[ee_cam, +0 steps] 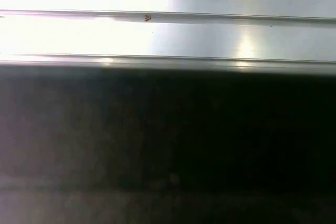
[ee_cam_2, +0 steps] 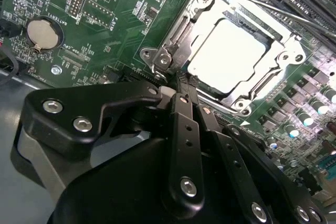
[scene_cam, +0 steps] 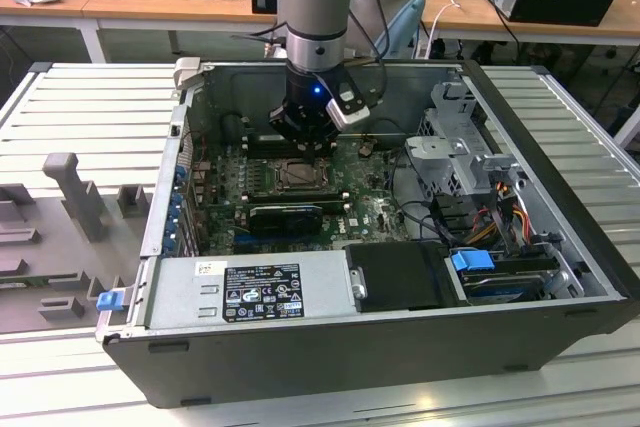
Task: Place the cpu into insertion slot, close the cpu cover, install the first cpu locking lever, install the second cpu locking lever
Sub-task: 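Install the first cpu locking lever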
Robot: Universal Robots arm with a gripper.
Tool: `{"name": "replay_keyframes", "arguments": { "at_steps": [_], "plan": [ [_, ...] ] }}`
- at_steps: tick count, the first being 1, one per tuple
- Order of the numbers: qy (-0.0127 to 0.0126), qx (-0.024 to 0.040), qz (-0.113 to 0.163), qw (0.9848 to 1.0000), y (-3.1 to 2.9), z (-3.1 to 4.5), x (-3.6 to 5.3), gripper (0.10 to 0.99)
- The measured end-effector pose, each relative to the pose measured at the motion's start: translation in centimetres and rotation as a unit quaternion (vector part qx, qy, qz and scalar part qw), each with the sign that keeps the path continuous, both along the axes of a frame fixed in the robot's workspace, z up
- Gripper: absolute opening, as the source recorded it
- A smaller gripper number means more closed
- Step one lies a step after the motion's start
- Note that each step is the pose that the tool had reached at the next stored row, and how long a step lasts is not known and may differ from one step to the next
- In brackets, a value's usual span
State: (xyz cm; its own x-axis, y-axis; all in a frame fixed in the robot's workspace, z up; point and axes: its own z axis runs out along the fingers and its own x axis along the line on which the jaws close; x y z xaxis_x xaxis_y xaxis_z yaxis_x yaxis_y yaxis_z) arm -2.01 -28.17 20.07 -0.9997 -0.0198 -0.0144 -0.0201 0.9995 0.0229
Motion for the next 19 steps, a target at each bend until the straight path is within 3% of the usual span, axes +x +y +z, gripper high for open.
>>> {"name": "replay_keyframes", "arguments": {
  "at_steps": [4,7,12,19],
  "plan": [
    [-0.0002,0.0065,0.000,1.0000,0.02,-0.02,0.02,0.106],
    [-0.0002,0.0065,0.000,1.0000,0.00,0.35,0.02,0.106],
    [0.0000,0.0062,0.000,1.0000,0.00,1.66,0.02,0.106],
    [-0.0001,0.0063,0.000,1.0000,-0.27,1.68,0.02,0.106]
  ]
}}
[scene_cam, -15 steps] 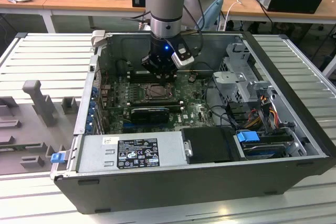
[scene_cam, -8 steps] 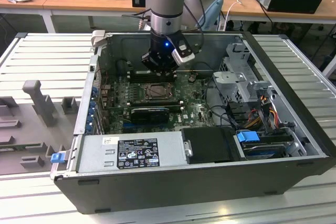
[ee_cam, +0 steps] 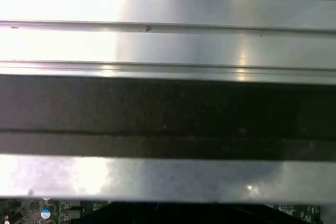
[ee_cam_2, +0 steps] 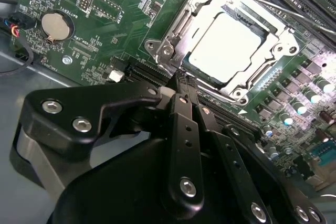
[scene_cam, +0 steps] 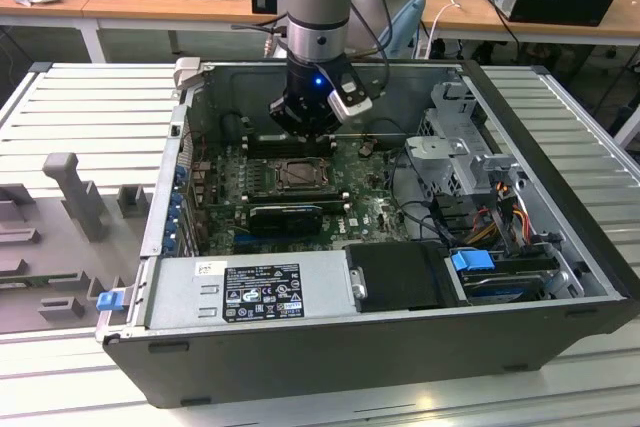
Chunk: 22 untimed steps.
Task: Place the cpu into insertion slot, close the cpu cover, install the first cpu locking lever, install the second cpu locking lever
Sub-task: 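Install the first cpu locking lever, then install the second cpu locking lever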
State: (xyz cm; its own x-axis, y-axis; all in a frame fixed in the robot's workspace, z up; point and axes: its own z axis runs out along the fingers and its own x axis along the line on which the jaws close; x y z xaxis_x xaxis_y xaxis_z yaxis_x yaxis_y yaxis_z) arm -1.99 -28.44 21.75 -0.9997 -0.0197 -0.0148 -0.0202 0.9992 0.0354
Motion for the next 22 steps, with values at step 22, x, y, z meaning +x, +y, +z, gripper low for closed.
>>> {"name": "replay_keyframes", "arguments": {
  "at_steps": [22],
  "plan": [
    [0.0000,-0.0001,-0.001,1.0000,-0.57,3.24,0.00,0.106]
  ]
}}
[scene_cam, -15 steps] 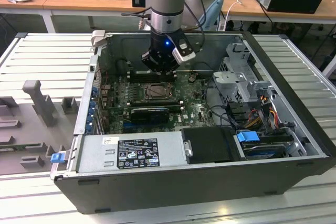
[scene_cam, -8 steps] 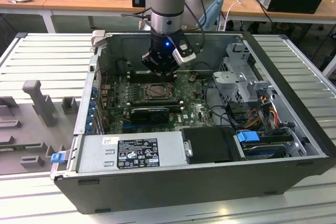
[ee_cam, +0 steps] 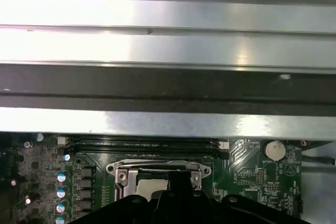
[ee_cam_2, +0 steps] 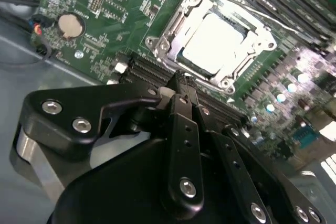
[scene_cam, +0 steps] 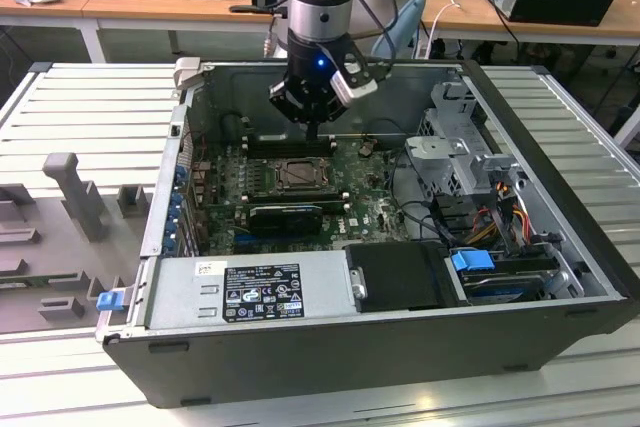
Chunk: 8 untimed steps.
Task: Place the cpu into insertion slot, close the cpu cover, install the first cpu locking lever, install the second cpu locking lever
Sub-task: 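Install the second cpu locking lever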
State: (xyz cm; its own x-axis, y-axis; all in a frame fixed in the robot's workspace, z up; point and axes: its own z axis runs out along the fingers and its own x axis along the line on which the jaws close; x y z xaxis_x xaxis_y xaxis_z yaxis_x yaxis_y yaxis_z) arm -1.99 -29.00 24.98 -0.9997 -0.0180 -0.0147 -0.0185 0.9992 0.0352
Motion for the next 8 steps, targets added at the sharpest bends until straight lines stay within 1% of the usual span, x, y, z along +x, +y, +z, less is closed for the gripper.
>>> {"name": "replay_keyframes", "arguments": {
  "at_steps": [3,8],
  "plan": [
    [0.0000,0.0001,-0.001,1.0000,-0.29,0.10,0.00,0.106],
    [0.0000,0.0000,-0.001,1.0000,-1.23,0.07,0.00,0.106]
  ]
}}
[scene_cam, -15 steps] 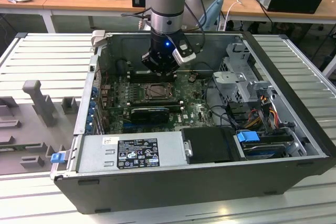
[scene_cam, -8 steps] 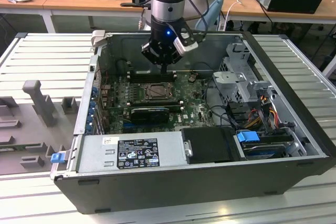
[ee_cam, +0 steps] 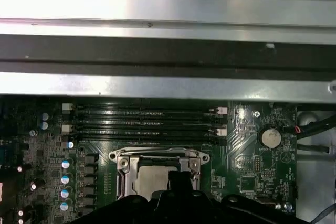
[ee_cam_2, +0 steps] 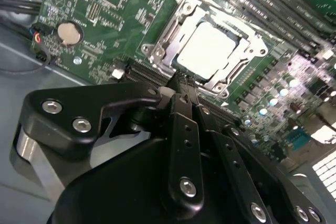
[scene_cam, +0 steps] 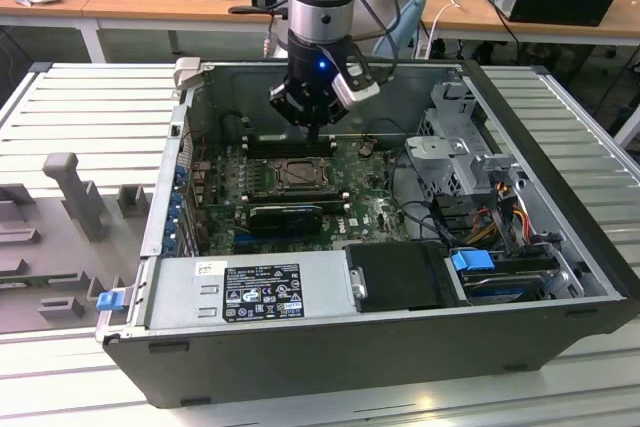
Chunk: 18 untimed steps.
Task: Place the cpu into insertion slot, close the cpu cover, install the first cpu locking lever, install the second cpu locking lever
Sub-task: 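Install the second cpu locking lever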
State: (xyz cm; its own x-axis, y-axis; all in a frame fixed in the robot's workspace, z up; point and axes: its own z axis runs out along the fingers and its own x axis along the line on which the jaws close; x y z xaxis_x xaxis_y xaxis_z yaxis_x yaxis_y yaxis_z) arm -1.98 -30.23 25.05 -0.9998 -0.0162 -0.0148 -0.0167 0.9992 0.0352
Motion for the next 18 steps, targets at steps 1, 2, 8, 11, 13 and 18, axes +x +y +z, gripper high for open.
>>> {"name": "replay_keyframes", "arguments": {
  "at_steps": [1,2,8,11,13,18],
  "plan": [
    [0.0000,-0.0004,0.000,1.0000,-0.25,0.00,0.00,0.106],
    [0.0000,-0.0006,0.000,1.0000,-0.43,0.00,0.00,0.106],
    [0.0000,-0.0027,0.000,1.0000,-1.38,-0.01,0.00,0.106],
    [0.0000,-0.0034,0.000,1.0000,-1.93,-0.01,0.00,0.106],
    [0.0000,-0.0038,0.000,1.0000,-2.33,0.00,0.00,0.106],
    [0.0000,-0.0042,0.000,1.0000,-3.56,-0.01,0.00,0.106]
  ]
}}
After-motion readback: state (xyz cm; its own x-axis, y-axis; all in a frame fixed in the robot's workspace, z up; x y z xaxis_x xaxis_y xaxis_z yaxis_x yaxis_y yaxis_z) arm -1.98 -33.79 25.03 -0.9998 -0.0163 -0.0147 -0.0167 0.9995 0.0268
